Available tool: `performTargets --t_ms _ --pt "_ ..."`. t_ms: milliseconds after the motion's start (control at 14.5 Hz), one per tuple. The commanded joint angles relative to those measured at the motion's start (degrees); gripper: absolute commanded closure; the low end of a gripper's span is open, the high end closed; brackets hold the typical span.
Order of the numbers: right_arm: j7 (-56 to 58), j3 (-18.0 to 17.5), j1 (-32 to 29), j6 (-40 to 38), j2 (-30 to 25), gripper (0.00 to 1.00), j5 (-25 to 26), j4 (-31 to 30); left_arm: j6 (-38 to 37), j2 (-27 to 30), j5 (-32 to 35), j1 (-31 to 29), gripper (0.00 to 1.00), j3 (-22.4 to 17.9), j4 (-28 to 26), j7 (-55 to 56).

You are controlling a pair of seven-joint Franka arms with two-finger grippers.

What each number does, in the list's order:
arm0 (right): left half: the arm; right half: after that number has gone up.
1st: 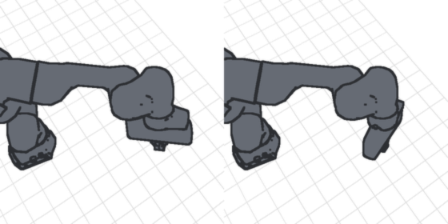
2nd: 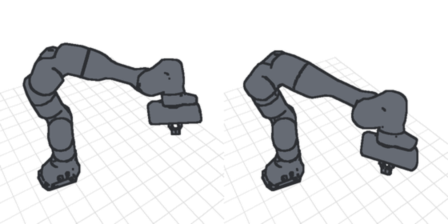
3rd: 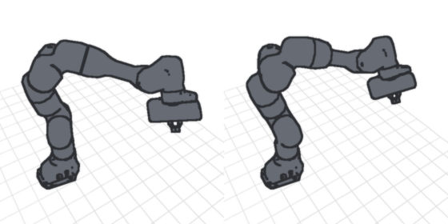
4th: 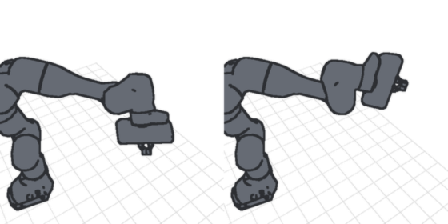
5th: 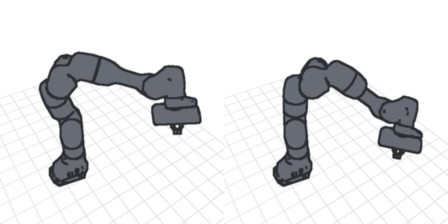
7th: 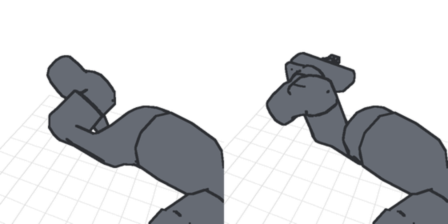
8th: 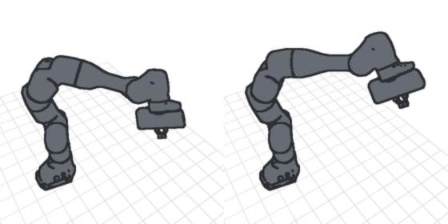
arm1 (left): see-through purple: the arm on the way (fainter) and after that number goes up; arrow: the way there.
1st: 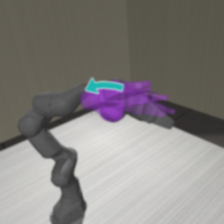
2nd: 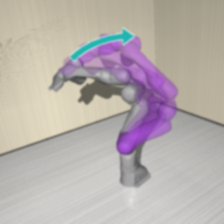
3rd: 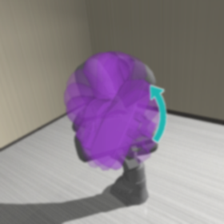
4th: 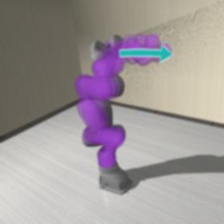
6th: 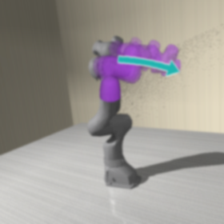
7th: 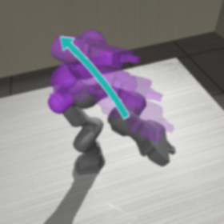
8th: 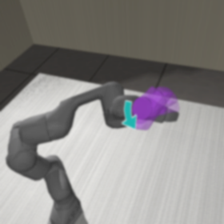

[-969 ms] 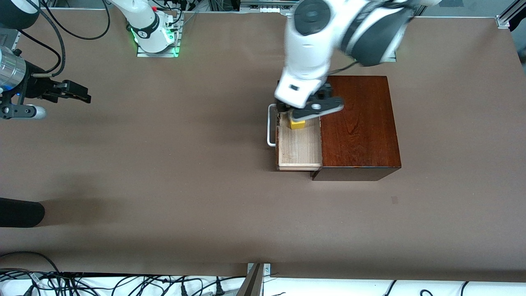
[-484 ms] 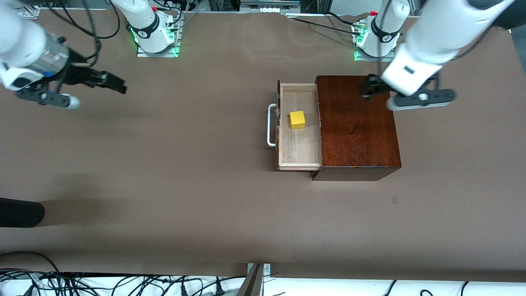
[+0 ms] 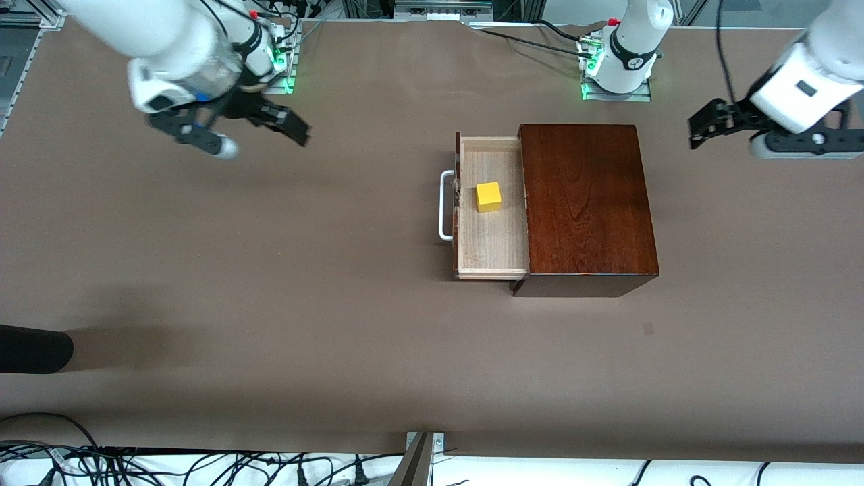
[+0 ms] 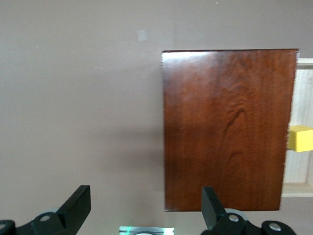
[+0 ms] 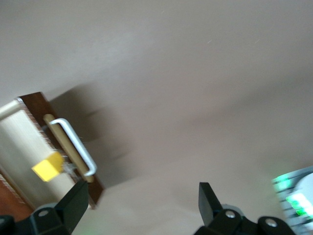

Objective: Open drawer, take yellow block, close drawer
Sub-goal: 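Release the handle and raise the left gripper while the right gripper reaches out, then lower the right gripper into the drawer and grasp the yellow cube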

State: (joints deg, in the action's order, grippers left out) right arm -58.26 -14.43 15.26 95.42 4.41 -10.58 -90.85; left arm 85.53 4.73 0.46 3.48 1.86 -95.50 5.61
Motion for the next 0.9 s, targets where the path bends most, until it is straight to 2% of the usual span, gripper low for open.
performTargets --t_ms 0,138,277,415,830 --pt "-11.66 0.19 6.87 6.16 4.98 0.0 1.87 0.76 0.35 2.83 -1.08 -1.28 0.0 0.25 -2.76 -2.79" --pt "-22.2 0.19 11.09 9.59 9.8 0.0 4.86 3.2 -1.67 2.04 -1.08 -1.28 0.0 0.16 -1.19 -2.71" --pt "-33.01 0.19 14.17 9.43 16.13 0.0 5.75 9.26 -1.68 1.95 -0.99 -1.19 0.0 0.68 -0.74 -2.27" --pt "-41.11 0.28 17.95 9.34 20.79 0.0 8.98 14.01 -1.68 1.42 -0.99 -1.1 0.0 0.77 0.05 -2.09" --pt "-60.2 0.72 25.95 10.48 32.23 0.0 10.4 27.82 -1.68 0.46 -1.08 -1.28 0.0 0.07 1.72 -2.89"
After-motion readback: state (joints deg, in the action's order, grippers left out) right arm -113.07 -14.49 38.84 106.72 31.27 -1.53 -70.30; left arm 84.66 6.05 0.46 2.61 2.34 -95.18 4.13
